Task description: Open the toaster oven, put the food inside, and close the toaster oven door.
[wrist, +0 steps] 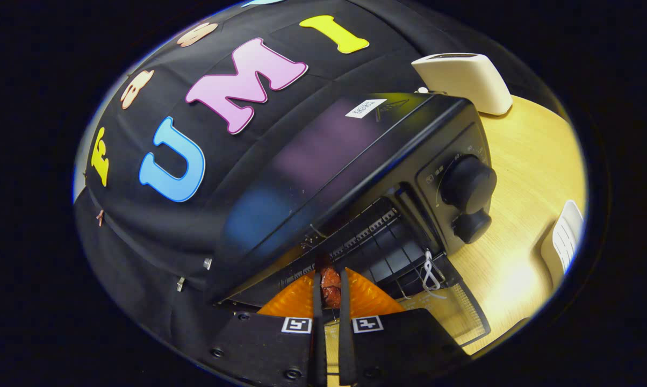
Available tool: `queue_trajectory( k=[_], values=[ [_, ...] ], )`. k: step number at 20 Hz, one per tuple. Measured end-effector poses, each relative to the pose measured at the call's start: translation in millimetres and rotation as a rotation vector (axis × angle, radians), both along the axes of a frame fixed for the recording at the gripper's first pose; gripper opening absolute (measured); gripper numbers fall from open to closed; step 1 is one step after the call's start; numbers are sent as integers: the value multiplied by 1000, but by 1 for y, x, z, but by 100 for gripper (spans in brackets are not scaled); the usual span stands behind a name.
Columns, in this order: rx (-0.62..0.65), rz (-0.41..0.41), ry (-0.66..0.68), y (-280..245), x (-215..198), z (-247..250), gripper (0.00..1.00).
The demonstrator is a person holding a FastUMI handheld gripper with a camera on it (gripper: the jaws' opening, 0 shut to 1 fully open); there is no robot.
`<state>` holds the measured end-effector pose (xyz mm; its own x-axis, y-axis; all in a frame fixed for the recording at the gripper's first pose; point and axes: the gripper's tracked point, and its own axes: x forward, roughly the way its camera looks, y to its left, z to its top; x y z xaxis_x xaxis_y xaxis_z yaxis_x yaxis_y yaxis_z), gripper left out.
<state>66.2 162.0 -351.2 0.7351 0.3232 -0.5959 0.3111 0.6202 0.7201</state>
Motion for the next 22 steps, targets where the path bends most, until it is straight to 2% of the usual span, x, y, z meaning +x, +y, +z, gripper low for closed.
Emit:
queue_trajectory(
  k=[6, 9, 10, 13, 15, 20, 22],
  values=[
    [21, -33, 2, 1, 14, -11, 13],
    [-41, -41, 33, -5, 12, -20, 17],
    [-80, -38, 46, -10, 9, -26, 24],
    [-141, -38, 66, -21, 3, -30, 33],
    [-170, -44, 60, -30, 1, -26, 42],
    [-252, -30, 50, -46, -9, -18, 97],
    [-297, -25, 55, -55, -18, -14, 98]
  ],
)
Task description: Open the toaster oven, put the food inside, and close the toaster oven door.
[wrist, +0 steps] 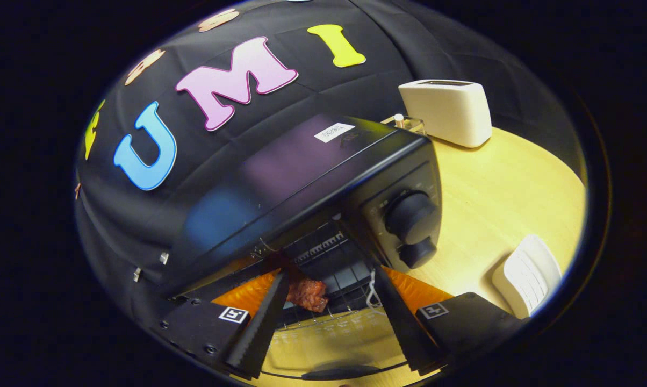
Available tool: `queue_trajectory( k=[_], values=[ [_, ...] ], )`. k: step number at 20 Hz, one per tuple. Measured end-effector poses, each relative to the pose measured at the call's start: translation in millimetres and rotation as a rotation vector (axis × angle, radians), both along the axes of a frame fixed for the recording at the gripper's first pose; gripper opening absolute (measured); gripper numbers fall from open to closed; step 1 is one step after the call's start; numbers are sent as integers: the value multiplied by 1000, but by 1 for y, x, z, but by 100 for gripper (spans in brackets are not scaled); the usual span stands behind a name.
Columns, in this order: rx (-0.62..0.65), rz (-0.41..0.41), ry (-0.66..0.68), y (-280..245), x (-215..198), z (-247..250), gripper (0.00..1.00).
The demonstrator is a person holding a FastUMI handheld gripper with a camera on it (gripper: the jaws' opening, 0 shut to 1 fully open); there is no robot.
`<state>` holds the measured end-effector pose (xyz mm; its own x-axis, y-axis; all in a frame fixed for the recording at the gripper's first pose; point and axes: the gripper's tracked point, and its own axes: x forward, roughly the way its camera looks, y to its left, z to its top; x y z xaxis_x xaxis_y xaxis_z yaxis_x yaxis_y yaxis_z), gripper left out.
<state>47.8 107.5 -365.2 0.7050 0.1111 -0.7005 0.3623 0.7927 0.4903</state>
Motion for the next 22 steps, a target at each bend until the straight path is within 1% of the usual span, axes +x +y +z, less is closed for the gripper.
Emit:
queue_trajectory(
  k=[3, 10, 13, 16, 19, 22],
  values=[
    [-36, 15, -2, -8, -13, 10, 98],
    [-70, 104, -53, -20, -47, 60, 98],
    [-105, 168, -63, -13, -69, 75, 98],
    [-152, 251, -53, 1, -95, 79, 98],
    [-178, 337, -36, 21, -119, 75, 98],
    [-162, 414, 33, 47, -147, 55, 98]
  ],
)
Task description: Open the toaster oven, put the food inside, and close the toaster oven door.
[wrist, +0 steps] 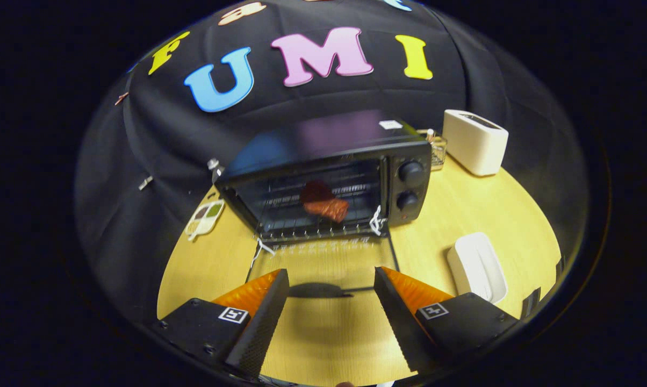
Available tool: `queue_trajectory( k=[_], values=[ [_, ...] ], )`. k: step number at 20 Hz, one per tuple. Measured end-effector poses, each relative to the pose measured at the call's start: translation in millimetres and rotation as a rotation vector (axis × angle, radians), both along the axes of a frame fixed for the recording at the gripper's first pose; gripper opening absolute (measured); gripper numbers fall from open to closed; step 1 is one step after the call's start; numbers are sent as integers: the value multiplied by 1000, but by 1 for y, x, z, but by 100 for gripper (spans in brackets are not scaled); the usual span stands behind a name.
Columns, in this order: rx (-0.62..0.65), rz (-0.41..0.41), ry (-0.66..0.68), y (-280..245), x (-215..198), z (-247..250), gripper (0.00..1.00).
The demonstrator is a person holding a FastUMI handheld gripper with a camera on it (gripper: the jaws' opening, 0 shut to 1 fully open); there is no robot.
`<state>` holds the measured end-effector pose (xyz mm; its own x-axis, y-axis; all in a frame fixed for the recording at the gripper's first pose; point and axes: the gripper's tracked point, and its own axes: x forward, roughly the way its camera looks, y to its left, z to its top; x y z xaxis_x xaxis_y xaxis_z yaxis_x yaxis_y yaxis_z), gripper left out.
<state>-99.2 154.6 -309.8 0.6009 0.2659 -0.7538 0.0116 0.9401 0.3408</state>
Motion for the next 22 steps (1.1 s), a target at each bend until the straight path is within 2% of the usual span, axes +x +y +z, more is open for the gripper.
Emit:
queue_trajectory(
  k=[4, 9, 17, 22],
  values=[
    [-58, 92, 94, 21, -31, -38, 99],
    [-105, 132, 205, 38, -47, -82, 99],
    [-163, 114, 279, 52, -38, -115, 99],
    [-190, 73, 270, 49, -19, -120, 97]
  ],
)
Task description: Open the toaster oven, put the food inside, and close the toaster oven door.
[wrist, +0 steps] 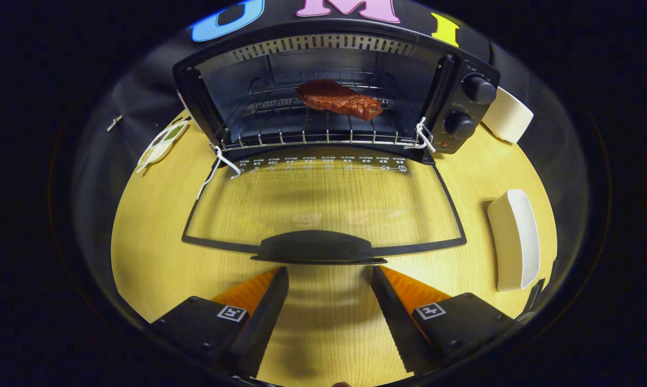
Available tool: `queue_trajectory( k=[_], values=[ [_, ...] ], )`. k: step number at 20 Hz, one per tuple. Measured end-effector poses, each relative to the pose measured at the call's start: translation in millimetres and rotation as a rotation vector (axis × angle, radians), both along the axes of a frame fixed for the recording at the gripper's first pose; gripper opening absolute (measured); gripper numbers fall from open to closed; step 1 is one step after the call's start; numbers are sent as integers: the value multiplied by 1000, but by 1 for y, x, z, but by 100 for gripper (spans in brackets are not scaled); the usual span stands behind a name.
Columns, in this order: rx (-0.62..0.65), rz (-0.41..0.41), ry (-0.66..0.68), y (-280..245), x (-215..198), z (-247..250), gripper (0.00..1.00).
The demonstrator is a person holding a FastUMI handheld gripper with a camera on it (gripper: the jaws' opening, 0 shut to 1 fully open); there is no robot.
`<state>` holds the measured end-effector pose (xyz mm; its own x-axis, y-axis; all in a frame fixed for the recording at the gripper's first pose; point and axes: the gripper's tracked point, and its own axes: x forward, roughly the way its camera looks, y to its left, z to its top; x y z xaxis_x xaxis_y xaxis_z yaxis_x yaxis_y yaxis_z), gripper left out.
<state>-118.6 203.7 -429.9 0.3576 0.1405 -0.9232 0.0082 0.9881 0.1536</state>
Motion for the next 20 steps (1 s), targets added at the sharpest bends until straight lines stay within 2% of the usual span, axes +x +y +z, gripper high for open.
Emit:
queue_trajectory(
  k=[13, 20],
  values=[
    [14, -15, -64, -3, 3, 20, 97],
    [37, -8, -195, -8, 6, 54, 98]
  ],
)
